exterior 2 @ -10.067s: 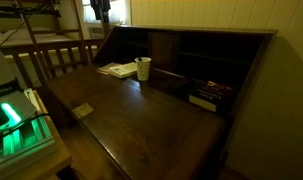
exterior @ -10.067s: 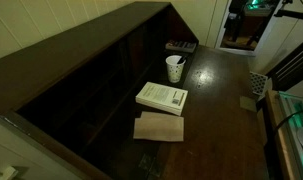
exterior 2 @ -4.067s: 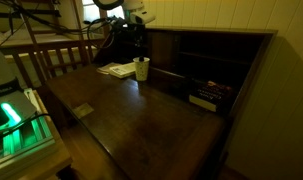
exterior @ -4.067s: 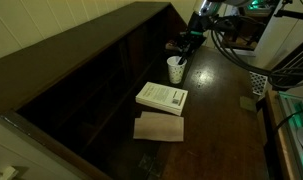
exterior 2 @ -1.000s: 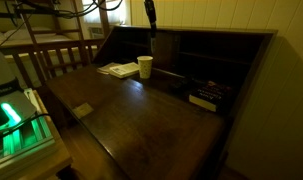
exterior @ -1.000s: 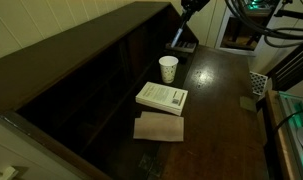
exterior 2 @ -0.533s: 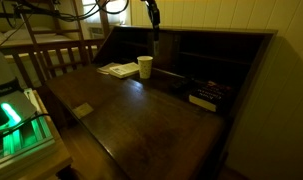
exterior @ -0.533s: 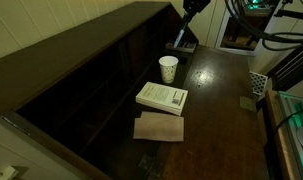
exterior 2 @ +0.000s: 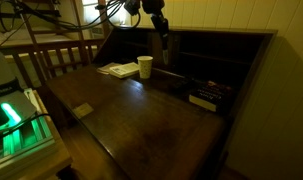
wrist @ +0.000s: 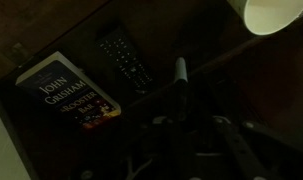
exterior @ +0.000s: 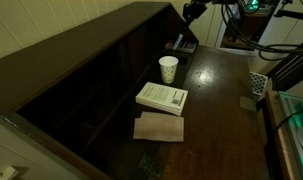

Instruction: Pick the marker up from the cap and place it to the right of the cup

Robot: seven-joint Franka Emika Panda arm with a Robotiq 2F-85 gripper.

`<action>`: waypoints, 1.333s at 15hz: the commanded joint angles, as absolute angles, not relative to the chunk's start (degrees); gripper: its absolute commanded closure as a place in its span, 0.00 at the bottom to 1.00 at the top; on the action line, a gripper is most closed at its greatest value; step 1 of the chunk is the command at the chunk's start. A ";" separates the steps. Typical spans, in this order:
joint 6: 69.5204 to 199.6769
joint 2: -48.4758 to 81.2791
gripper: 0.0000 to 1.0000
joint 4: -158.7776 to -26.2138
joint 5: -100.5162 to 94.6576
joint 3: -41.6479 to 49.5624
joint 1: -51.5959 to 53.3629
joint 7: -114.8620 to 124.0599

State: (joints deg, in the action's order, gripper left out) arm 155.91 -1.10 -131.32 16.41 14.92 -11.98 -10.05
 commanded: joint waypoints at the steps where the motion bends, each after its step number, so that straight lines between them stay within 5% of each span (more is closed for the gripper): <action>1: 163.16 1.92 0.94 -133.95 21.45 14.49 -11.36 -17.19; 14: 168.87 9.20 0.94 -135.63 32.66 10.63 -12.31 -30.66; 15: 169.07 9.58 0.83 -135.51 32.82 10.53 -12.35 -30.94; 16: 169.14 9.69 0.56 -135.56 32.52 10.63 -12.29 -30.87; 20: 168.81 10.03 0.34 -135.48 32.17 10.74 -12.25 -30.84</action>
